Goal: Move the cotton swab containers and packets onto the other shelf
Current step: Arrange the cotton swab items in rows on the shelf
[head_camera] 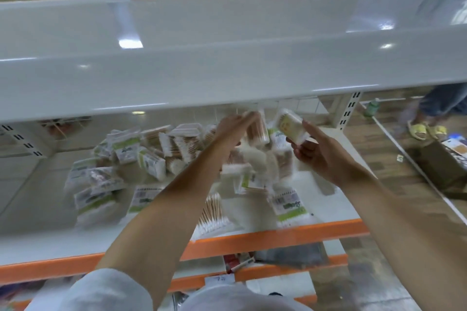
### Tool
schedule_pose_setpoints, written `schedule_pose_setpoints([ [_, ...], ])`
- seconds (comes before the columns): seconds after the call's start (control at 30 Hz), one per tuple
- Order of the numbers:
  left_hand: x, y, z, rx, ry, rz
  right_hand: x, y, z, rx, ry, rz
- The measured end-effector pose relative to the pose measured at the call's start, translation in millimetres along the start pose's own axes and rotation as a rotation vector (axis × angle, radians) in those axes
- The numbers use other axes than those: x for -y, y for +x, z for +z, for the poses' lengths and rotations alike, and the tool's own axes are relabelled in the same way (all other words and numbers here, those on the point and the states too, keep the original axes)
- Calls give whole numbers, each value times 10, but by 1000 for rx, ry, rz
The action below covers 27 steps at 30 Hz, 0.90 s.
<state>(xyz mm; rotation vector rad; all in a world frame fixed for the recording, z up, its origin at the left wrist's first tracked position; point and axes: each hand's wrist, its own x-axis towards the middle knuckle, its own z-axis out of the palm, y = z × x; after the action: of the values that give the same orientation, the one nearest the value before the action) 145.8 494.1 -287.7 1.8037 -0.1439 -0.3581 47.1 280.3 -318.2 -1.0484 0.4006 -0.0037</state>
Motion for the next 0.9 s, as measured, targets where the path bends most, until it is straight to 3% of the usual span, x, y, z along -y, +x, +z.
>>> schedule_pose_setpoints([
  [0.1, -40, -82, -167, 214, -589, -256, -93, -60, 88, 141, 61, 2],
  [0.2, -5, -198, -263, 348, -822, -294, -183, -92, 188, 248, 81, 5],
  [0.37, 72, -375, -323, 472, -772, -317, -283, -93, 364, 313, 31, 46],
  [0.57, 173, -498, -339, 440, -669, -329, -334, -107, 519, 158, 79, 167],
  [0.9, 275, -608, -500, 348, -770, -281, -303, -121, 569, 250, -264, 73],
])
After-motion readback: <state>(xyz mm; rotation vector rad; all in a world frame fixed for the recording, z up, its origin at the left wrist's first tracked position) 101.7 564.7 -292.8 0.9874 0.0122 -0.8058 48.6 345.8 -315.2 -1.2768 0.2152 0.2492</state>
